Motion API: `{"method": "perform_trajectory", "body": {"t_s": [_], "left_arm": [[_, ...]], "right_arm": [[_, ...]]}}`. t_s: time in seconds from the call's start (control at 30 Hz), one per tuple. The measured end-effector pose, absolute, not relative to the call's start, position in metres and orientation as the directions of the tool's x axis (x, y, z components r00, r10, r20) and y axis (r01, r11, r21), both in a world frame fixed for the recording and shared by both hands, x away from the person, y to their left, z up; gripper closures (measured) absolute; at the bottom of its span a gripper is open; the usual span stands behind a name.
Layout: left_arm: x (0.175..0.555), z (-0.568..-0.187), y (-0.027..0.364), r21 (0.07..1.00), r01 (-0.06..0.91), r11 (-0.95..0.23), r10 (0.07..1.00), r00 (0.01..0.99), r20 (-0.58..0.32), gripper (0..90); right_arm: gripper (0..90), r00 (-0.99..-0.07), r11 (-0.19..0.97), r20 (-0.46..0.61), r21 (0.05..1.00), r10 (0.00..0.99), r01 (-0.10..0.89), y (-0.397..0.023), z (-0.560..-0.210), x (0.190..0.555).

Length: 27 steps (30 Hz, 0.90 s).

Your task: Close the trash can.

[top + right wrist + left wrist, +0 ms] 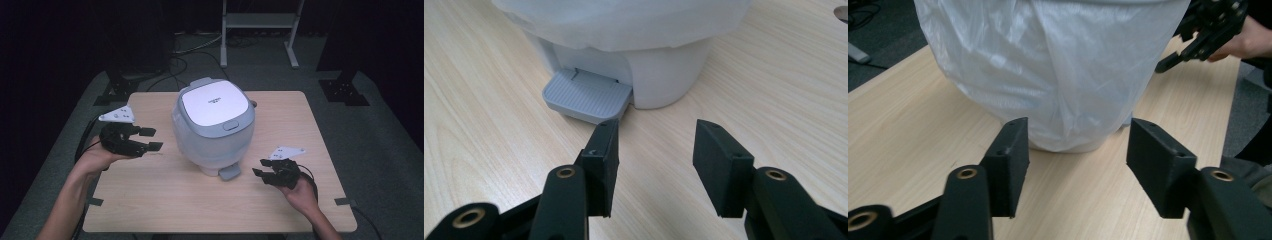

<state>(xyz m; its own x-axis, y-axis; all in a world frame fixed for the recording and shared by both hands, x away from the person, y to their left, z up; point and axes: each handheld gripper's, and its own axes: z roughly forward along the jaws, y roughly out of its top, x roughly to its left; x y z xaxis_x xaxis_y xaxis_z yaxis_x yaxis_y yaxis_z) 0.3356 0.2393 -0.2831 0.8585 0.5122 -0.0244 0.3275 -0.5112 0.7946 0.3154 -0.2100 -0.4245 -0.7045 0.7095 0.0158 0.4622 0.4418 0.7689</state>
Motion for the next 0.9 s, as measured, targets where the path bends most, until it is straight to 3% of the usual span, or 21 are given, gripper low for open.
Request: {"method": "perform_trajectory", "body": {"t_s": [0.9], "left_arm": [[0.331, -0.33, 0.251, 0.793, 0.371, -0.483, 0.563, 0.825, -0.043, 28.2]], "right_arm": [[48.0, -0.679, 0.434, 0.025, 0.751, 0.734, 0.497, -0.233, -0.429, 0.314]]}}
